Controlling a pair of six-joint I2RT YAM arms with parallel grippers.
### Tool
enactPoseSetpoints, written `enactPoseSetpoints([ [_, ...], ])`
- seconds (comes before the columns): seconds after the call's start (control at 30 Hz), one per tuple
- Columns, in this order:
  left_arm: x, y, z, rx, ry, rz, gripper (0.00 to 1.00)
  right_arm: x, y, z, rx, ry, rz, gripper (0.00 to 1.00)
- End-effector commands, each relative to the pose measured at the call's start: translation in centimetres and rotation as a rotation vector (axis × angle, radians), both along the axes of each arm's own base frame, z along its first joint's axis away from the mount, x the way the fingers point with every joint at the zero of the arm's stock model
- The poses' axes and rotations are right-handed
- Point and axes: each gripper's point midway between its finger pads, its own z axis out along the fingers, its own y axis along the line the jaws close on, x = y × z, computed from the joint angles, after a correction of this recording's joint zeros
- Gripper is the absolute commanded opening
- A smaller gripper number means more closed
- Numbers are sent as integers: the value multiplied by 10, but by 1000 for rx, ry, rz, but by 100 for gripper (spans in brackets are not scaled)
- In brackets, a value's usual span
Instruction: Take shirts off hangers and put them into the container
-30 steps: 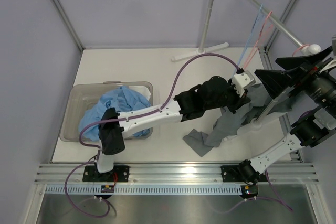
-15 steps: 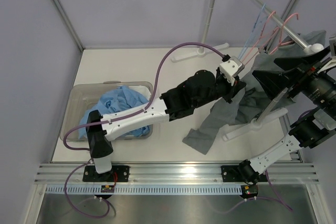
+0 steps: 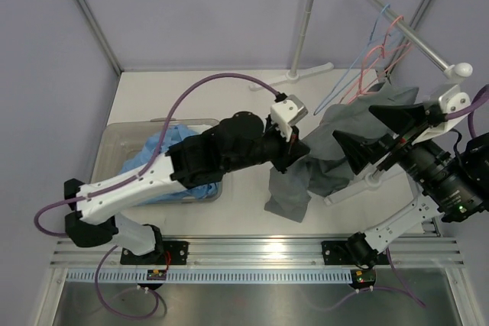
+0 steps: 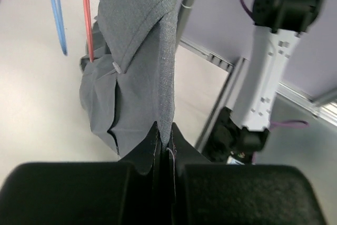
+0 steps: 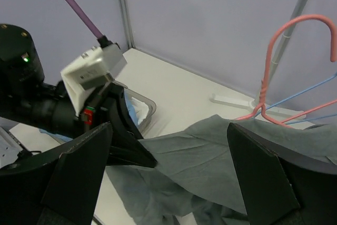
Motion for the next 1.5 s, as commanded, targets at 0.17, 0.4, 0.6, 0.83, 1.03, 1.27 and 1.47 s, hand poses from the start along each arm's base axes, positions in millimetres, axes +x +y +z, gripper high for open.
enactPoseSetpoints([
  [0.17,-47,71,-3,-16,112,23,0,-33,63,2,0,-105,163,100],
  [0.4,-52,137,-36,-33,188,161,0,-17,150,-36,-138,-27,140,99],
  [0.6,-46,204,-55,-73,247,334,0,21,182,-43,-144,29,141,100],
  [0.83,-43,238,-48,-77,239,406,0,58,215,-54,-184,36,157,100],
  [1.03,-48,236,-48,-71,242,369,0,52,238,-54,-208,22,300,94],
  [1.27,-67,228,-32,-148,260,239,0,42,238,-54,-169,64,463,88],
  [1.47,-75,226,-29,-193,274,185,0,57,224,-58,-156,73,437,85],
])
